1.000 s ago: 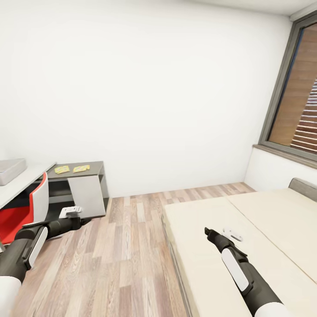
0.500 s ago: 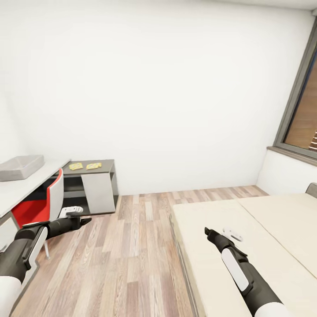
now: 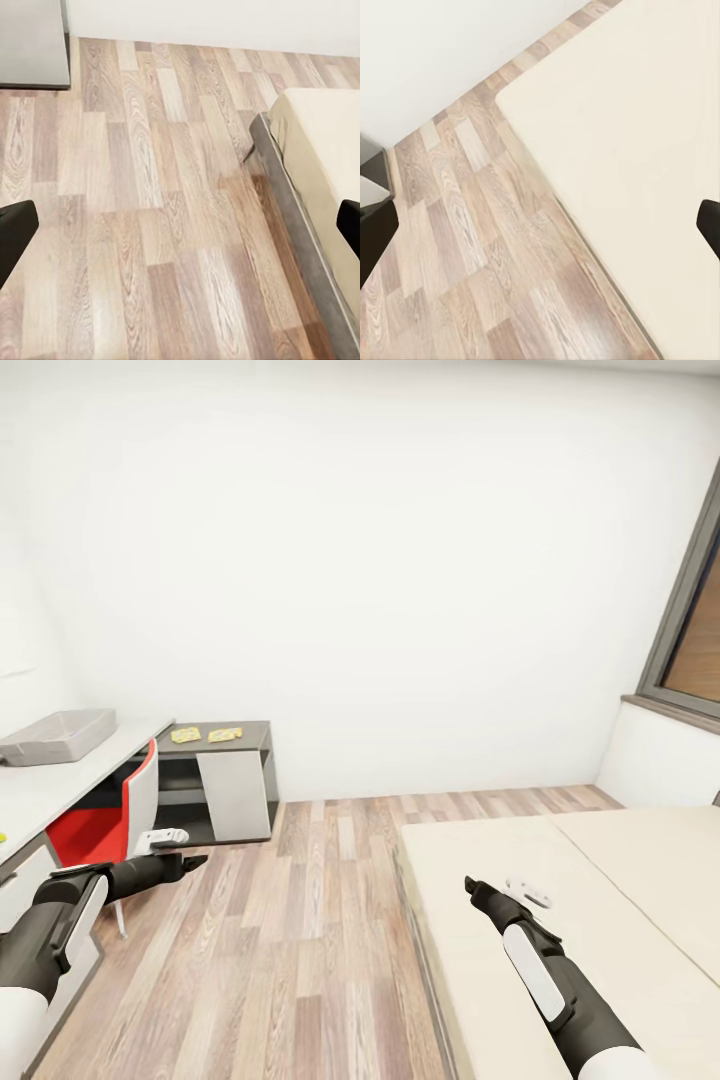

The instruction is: Put all the toys in the child's room - the three board games (two on the bed and one on the table), the two jigsaw puzzles on the table, and the tennis ball on the table - inside the toy box on the table in the child's room.

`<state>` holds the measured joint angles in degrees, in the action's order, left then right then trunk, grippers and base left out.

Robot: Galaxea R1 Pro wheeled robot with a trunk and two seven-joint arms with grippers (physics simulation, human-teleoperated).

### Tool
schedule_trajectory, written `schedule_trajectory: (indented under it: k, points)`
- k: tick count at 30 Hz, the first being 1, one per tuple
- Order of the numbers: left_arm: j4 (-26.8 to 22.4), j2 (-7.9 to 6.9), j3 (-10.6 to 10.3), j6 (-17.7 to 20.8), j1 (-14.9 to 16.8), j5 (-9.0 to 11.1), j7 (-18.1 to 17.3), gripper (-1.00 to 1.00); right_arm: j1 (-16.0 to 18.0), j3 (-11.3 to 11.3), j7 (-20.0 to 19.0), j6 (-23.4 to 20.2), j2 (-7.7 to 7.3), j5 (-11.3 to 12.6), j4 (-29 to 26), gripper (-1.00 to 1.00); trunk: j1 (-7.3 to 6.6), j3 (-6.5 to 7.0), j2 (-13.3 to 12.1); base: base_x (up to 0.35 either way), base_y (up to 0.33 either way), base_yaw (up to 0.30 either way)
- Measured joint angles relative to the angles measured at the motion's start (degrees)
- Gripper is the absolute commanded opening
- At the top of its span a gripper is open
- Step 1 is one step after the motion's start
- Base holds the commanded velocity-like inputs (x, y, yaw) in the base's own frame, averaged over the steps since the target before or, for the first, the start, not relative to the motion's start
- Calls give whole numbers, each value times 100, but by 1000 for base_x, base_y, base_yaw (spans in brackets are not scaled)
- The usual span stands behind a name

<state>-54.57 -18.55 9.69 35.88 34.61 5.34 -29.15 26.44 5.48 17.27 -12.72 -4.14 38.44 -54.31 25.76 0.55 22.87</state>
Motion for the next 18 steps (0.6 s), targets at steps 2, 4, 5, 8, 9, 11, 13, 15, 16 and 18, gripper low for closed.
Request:
schedule_trajectory:
  k: [2, 4, 5, 8, 9, 11, 13, 15, 16, 18]
  points:
    - [0, 0, 0, 0, 0, 0, 1, 100, 0, 0, 0, 0, 0, 0, 0, 100, 0, 0, 0, -5, 0, 21]
    - [0, 0, 0, 0, 0, 0, 0, 100, 0, 0, 0, 0, 0, 0, 0, 100, 0, 0, 0, -3, 0, 11]
    - [0, 0, 0, 0, 0, 0, 1, 100, 0, 0, 0, 0, 0, 0, 0, 100, 0, 0, 0, -2, 0, 6]
    - [0, 4, 0, 0, 0, 0, 2, 100, 0, 0, 0, 0, 0, 0, 0, 100, 0, 0, 0, -1, -18, 9]
    - [0, 4, 0, 0, 0, 0, 2, 100, 0, 0, 0, 0, 0, 0, 0, 100, 0, 0, 0, 0, -88, 50]
    - [1, 3, 0, -1, 0, 0, 2, 100, 0, 0, 0, 0, 1, 0, 0, 100, 0, 0, 0, 0, -140, 85]
    - [1, 2, 0, -2, -1, 0, 1, 100, 1, 0, 1, -1, 1, 0, 0, 100, 0, 0, 0, 0, -218, 142]
    - [1, 1, 0, -2, -1, 0, 1, 100, 1, 3, 1, -1, 1, 0, 0, 100, 0, 0, 0, 0, -234, 124]
    - [1, 0, 0, -2, -1, 0, 1, 100, 0, 5, 1, -1, 1, 0, 0, 100, 0, 0, 0, 0, -197, 82]
    - [1, 0, 0, -1, 0, 0, 2, 100, 0, 4, 1, -1, 1, 0, 0, 100, 0, 0, 0, 0, -129, 54]
